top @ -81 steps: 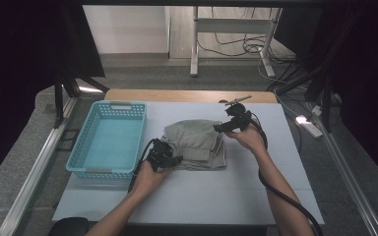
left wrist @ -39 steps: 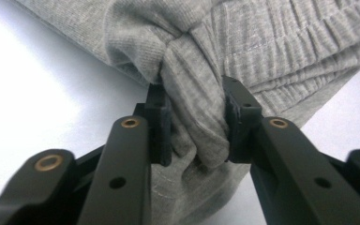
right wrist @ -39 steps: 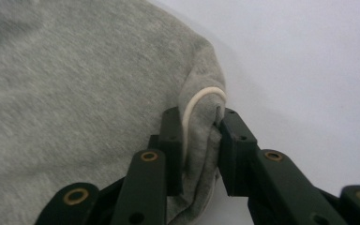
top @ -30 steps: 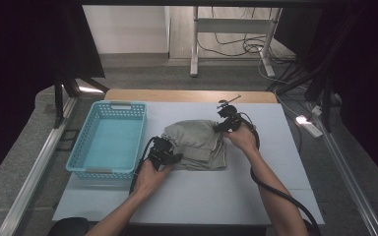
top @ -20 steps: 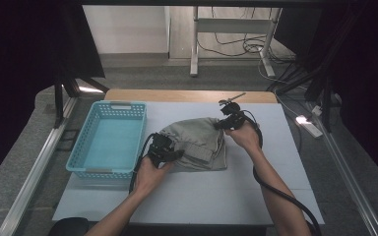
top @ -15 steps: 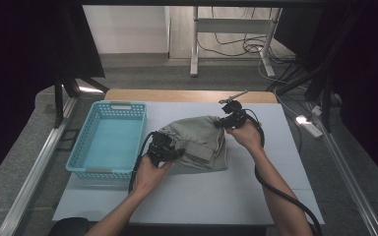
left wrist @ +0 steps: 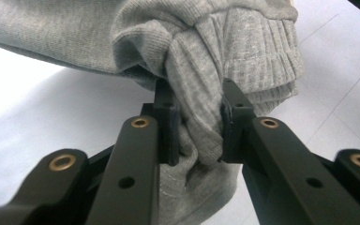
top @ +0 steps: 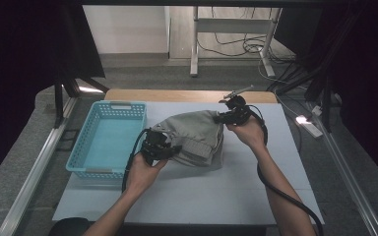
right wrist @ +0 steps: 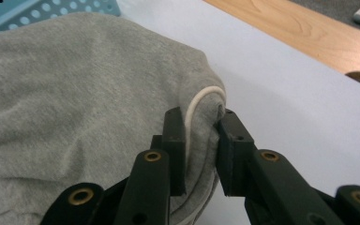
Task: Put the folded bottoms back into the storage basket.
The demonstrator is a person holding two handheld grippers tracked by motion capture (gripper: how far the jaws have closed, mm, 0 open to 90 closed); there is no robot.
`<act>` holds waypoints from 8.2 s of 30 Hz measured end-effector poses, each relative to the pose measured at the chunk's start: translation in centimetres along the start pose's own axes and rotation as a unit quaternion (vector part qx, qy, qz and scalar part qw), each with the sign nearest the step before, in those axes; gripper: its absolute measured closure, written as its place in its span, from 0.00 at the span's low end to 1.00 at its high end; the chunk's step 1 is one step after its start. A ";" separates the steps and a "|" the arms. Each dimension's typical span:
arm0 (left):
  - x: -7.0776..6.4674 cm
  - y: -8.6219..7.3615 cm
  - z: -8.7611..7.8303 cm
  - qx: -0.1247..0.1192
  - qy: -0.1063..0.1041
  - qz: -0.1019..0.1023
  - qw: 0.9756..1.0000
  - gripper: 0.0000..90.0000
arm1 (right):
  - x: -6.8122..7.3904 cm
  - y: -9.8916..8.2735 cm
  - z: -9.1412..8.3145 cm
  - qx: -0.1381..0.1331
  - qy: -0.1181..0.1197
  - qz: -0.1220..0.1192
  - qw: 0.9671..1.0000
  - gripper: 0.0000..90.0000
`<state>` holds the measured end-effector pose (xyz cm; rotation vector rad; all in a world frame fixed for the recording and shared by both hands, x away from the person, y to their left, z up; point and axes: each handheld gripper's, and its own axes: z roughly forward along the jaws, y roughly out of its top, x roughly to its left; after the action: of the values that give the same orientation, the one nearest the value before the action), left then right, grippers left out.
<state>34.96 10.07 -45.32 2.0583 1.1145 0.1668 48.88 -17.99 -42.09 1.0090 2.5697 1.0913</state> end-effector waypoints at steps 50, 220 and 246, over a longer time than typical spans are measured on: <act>5.1 -2.1 -10.4 -0.027 0.002 -0.007 1.000 0.81 | 7.9 5.4 0.7 -0.066 0.052 -0.067 0.994 0.84; 16.5 -1.3 -0.9 0.077 0.062 -0.075 0.992 0.79 | 12.1 4.1 6.5 -0.055 0.046 -0.149 0.986 0.04; 15.1 -1.9 -3.9 0.043 0.068 -0.039 0.996 0.40 | 10.9 2.1 5.3 -0.047 0.085 -0.102 0.990 0.03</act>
<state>41.10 24.39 -47.44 2.0997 1.3042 0.2258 43.81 -6.82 -43.30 0.6409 2.6510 1.2769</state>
